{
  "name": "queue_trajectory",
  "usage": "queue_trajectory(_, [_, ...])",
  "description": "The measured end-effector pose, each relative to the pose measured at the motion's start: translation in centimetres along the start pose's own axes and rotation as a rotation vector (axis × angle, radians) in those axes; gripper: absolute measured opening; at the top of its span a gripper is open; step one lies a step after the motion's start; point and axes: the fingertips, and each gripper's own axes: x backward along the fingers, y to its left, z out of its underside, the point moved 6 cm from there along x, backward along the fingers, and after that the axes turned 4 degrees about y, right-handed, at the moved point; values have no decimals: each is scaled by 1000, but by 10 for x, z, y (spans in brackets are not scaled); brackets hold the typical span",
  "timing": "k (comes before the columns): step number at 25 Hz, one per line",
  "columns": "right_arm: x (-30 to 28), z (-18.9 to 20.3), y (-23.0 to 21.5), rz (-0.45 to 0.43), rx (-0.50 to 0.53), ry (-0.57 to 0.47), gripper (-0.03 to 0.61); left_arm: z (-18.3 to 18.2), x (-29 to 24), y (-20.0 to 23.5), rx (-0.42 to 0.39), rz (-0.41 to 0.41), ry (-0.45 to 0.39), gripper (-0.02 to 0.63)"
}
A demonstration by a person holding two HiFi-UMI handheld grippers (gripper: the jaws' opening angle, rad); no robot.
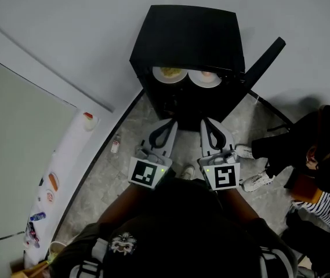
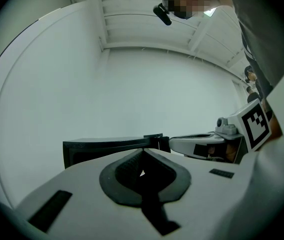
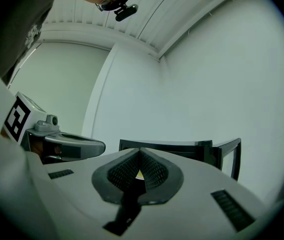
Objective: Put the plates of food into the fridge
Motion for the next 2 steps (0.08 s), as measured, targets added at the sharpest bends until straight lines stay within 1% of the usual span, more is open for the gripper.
queue_trajectory(2, [2, 1, 0, 2, 3, -5, 25, 1, 1, 0, 5, -5, 4, 23])
